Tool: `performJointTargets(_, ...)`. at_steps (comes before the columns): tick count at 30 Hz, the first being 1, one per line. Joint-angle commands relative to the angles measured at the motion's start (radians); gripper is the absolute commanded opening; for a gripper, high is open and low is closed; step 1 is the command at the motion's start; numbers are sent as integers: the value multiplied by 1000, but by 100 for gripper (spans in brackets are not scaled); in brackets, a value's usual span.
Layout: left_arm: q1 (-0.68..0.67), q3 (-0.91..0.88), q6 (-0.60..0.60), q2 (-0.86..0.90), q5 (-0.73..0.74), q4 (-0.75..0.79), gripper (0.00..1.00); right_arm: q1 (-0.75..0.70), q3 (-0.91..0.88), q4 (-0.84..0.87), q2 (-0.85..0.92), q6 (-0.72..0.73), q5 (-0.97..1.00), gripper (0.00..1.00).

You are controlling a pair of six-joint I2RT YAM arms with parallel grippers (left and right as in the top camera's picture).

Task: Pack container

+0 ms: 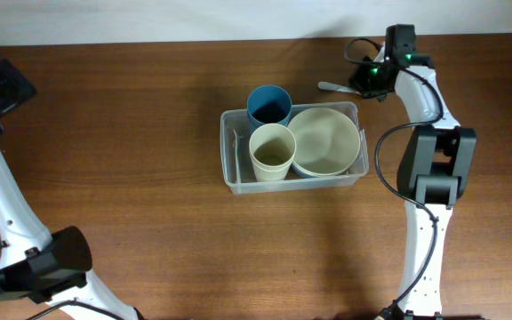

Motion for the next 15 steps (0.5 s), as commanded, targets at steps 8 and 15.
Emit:
performJointTargets(8, 6, -8, -13, 11, 0, -1, 100, -53, -30, -214, 42, -213, 110, 4)
performJointTargets(15, 6, -8, -13, 11, 0, -1, 100, -119, -30, -366, 42, -317, 190, 4)
